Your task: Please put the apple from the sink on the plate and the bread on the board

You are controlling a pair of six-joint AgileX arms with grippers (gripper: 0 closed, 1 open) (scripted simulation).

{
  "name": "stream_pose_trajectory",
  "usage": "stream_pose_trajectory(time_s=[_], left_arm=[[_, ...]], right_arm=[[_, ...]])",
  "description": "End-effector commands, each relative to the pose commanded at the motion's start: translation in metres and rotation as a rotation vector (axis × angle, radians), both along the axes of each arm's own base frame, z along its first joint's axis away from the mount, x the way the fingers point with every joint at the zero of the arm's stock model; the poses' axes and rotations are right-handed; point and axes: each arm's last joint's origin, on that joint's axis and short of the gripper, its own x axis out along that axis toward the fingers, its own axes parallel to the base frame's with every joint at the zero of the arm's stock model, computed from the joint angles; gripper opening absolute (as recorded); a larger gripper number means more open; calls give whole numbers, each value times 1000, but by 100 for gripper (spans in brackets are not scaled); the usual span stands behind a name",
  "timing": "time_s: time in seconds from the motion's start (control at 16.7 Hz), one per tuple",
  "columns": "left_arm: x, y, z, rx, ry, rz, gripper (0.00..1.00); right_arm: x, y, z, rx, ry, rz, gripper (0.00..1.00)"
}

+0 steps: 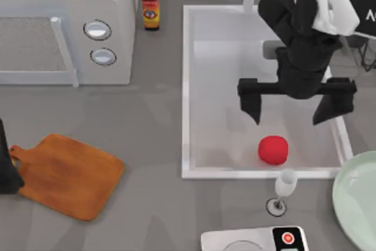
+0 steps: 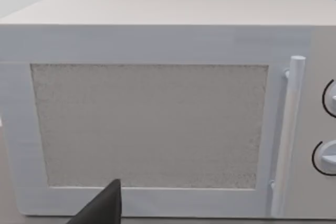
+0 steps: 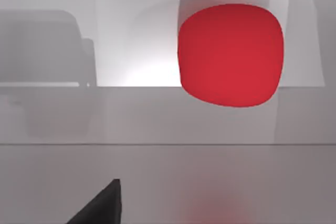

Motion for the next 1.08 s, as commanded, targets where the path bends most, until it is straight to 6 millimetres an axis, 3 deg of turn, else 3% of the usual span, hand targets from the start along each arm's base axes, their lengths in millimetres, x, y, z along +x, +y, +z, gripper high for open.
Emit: stream_pose_trajectory(time_s=[0.48,0.6,1.08], left_arm=[[0,0,0,0,0,0,100],[0,0,0,0,0,0,100],[0,0,0,0,0,0,100]], right_arm=[[3,1,-9,-6,13,-4,100],[5,2,-29,-8,17,-4,100],[4,4,-145,-2,5,0,100]])
